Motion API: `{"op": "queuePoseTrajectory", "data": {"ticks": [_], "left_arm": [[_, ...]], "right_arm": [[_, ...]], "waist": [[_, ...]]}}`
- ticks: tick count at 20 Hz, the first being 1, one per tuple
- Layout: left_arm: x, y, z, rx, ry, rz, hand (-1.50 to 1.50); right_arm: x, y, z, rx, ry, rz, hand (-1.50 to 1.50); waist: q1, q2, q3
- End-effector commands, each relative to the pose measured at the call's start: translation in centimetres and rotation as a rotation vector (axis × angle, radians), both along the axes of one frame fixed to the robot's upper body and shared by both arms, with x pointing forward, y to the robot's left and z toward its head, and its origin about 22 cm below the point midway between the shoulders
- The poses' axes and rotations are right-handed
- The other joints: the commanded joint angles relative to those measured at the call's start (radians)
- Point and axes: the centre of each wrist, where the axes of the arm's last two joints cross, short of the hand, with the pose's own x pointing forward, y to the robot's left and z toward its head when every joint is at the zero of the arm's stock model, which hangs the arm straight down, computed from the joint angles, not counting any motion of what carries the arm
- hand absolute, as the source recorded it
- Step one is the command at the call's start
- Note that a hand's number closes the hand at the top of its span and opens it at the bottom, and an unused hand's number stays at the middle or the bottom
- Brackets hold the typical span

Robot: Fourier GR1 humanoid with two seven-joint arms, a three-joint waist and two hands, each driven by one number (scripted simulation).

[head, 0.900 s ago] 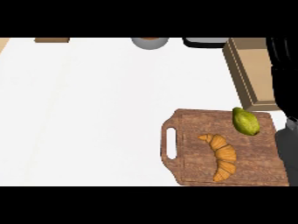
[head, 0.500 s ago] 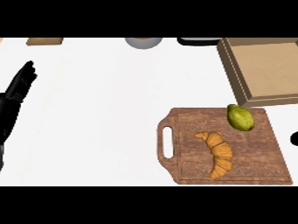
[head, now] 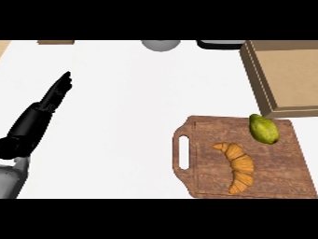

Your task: Pick the croissant from the cutting board and place it in the cardboard box

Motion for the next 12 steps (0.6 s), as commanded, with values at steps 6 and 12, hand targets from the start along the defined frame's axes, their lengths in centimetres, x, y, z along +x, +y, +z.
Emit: {"op": "queuePoseTrajectory", "data": {"ticks": [6,12], "left_arm": [[0.9,-0.4,0.7,0.022,0.009,-0.040,0.00],[0.4,-1.1,-0.9,-0.006,0.008,-0.040,0.00]], "right_arm": [[-1.9,3.6,2.0,-0.497,0.061,0.066,-1.50],[-4.3,8.0,2.4,-0.728,0.154,0.111,-1.50]], "waist": [[0.022,-0.003,-0.004],[0.023,-0.003,-0.003]]}}
